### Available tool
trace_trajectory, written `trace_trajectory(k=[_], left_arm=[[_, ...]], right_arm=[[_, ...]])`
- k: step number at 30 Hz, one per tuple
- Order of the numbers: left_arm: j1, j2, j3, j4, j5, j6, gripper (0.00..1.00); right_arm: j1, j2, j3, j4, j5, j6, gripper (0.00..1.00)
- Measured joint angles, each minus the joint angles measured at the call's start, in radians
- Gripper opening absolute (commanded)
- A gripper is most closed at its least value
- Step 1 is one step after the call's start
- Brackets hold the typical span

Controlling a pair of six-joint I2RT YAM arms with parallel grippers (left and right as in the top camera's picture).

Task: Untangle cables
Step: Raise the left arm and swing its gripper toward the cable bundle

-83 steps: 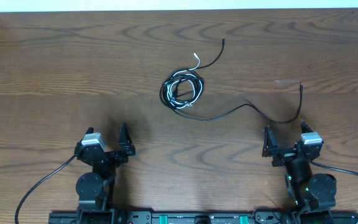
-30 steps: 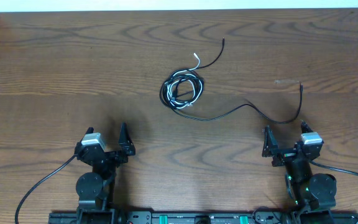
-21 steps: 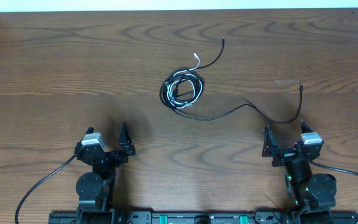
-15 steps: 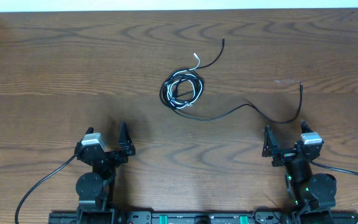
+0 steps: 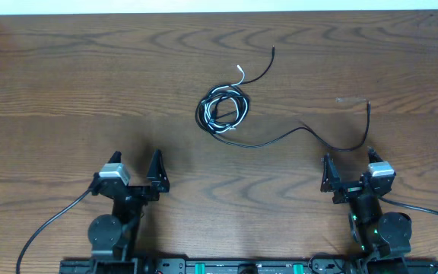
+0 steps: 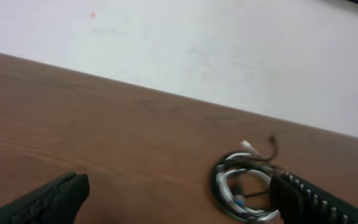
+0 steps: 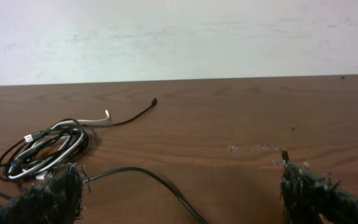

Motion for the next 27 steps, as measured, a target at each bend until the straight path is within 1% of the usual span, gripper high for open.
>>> trace_trajectory(k=[2, 5, 9, 15, 21, 27], left_arm=[[0.0, 0.0, 0.064, -0.053, 0.019, -0.023, 0.98], [0.0, 0.012, 0.181, -0.192, 0.034, -0.057, 0.98], [0.0, 0.09, 0.354, -0.375, 0.046, -0.083, 0.98], [0.0, 0.318, 0.65, -0.623, 0.057, -0.092, 0.98], [0.0, 0.594, 0.97, -0.925, 0.109, -0.089, 0.98], [0.0, 0.827, 1.225, -1.128, 0.194, -0.088, 0.98]], right_arm=[[0.0, 0.0, 0.0, 0.0, 0.0, 0.0, 0.99], [0.0, 0.0, 0.0, 0.0, 0.0, 0.0, 0.99], [0.0, 0.0, 0.0, 0.0, 0.0, 0.0, 0.99], [0.0, 0.0, 0.0, 0.0, 0.001, 0.0, 0.99], [0.0, 0.0, 0.0, 0.0, 0.003, 0.0, 0.99], [0.0, 0.0, 0.0, 0.0, 0.003, 0.0, 0.99]])
